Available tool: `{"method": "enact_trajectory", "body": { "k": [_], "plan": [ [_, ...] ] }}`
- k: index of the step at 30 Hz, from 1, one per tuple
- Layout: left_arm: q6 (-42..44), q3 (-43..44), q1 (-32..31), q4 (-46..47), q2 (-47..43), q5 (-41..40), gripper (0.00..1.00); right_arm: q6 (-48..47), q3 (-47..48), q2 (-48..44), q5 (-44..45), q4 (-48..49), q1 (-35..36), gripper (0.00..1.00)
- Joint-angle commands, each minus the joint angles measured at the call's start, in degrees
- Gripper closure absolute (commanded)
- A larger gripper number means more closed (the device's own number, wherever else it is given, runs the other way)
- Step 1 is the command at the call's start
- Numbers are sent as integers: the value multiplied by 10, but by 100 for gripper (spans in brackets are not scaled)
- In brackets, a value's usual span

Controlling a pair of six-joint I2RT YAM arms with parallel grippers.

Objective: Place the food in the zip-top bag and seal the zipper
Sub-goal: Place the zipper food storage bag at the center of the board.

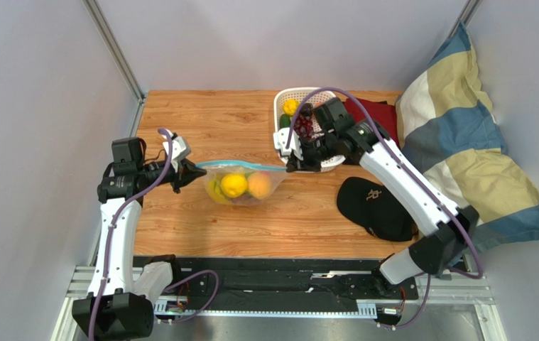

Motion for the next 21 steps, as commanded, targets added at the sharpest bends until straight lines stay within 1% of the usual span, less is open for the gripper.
{"method": "enact_trajectory", "body": {
  "k": [1, 2, 4, 6, 7, 8, 11, 12, 13, 14, 15, 16, 19, 20, 21],
  "plan": [
    [135, 23, -37, -172, -27, 32, 100, 87, -71, -102, 19, -44, 40, 100],
    [140, 20, -44, -180, -29, 29, 100, 97, -79, -127, 22, -49, 44, 100],
    [135, 12, -58, -183, -29, 23, 100, 127, -101, -143, 32, -47, 48, 100],
    [112, 3, -70, -173, -10, 4, 100, 133, -114, -143, 51, -30, 47, 100],
    [101, -2, -77, -153, -1, -5, 100, 132, -120, -137, 61, -21, 48, 100],
    [65, -8, -85, -138, 12, -17, 100, 132, -128, -129, 69, -10, 48, 100],
    [5, -11, -86, -83, 65, -52, 100, 122, -121, -70, 118, 30, 40, 100],
    [-11, -10, -87, -71, 94, -72, 99, 121, -112, -35, 131, 45, 28, 100],
    [-27, -9, -86, -44, 111, -83, 98, 119, -101, -13, 133, 48, 21, 100],
    [-60, -3, -87, -34, 128, -93, 98, 122, -89, 6, 135, 52, 13, 100],
    [-76, 3, -87, -26, 161, -112, 98, 124, -59, 22, 138, 59, -1, 100],
    [-89, 7, -87, -14, 174, -118, 98, 124, -45, 56, 140, 60, -4, 100],
    [-153, 15, -86, 25, 212, -147, 91, 125, 1, 90, 142, 60, -13, 100],
    [-166, 16, -86, 36, 217, -154, 86, 123, 5, 95, 142, 61, -12, 100],
    [-175, 18, -87, 43, 224, -164, 83, 124, 7, 96, 139, 65, -12, 100]
  ]
}}
